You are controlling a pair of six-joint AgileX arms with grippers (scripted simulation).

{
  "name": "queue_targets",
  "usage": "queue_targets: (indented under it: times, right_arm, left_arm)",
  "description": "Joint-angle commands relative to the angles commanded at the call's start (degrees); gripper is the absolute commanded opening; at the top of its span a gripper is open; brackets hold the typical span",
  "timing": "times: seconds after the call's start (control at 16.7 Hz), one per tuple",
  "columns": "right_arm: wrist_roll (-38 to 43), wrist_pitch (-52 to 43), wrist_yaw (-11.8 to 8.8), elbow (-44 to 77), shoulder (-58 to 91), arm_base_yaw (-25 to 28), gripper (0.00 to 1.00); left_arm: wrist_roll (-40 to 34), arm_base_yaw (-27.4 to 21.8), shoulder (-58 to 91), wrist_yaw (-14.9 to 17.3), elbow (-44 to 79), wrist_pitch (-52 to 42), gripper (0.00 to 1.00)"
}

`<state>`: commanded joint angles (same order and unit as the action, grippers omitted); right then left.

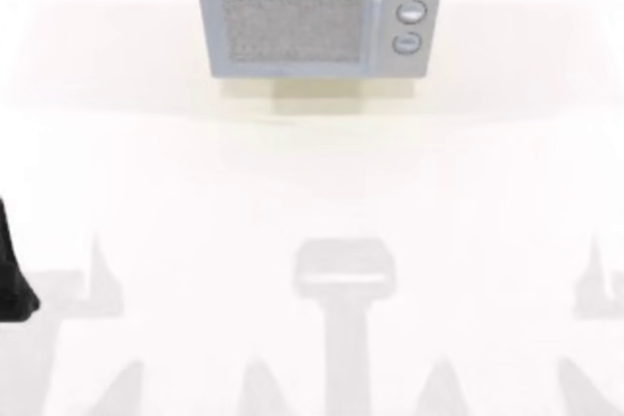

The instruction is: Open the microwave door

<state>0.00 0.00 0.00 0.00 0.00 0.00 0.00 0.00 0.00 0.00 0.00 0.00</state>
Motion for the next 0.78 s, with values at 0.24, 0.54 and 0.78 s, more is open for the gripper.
queue_targets:
  times: [0.24, 0.54, 0.78]
  right_arm:
    - [0.0, 0.0, 0.0, 0.0, 0.0, 0.0, 1.00]
    - [0.0, 0.0, 0.0, 0.0, 0.0, 0.0, 1.00]
    - [0.0, 0.0, 0.0, 0.0, 0.0, 0.0, 1.00]
  left_arm:
    - [-0.3, -1.0, 1.8, -0.9, 1.6, -0.4, 1.00]
    - [-3.6, -8.5, 16.9, -7.6, 14.2, -2.6, 1.00]
    - [-8.5, -17.5, 38.3, -15.8, 31.1, -4.0, 1.00]
